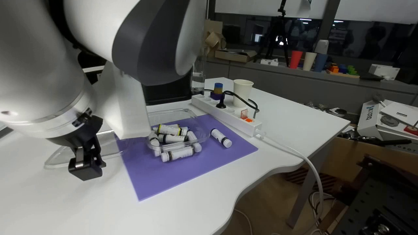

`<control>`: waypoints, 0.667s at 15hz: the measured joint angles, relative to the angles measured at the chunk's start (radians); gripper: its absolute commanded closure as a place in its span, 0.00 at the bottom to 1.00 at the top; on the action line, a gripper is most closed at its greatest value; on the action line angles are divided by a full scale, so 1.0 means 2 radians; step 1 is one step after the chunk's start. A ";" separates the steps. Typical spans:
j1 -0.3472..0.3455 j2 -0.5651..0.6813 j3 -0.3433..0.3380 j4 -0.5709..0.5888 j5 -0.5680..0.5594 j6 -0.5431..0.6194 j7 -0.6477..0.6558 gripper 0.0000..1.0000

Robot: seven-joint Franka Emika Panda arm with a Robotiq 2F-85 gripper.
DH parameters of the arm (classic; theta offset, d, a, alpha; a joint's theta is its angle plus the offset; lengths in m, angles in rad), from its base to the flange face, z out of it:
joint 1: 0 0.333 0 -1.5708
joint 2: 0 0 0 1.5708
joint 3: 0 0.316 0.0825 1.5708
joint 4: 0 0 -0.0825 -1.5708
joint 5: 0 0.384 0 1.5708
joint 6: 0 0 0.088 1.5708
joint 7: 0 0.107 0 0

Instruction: Close the box

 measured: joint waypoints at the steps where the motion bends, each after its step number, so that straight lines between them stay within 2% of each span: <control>1: -0.001 -0.004 0.005 0.000 -0.001 -0.008 0.008 0.00; 10: -0.002 -0.061 0.023 -0.014 0.011 -0.071 0.072 0.00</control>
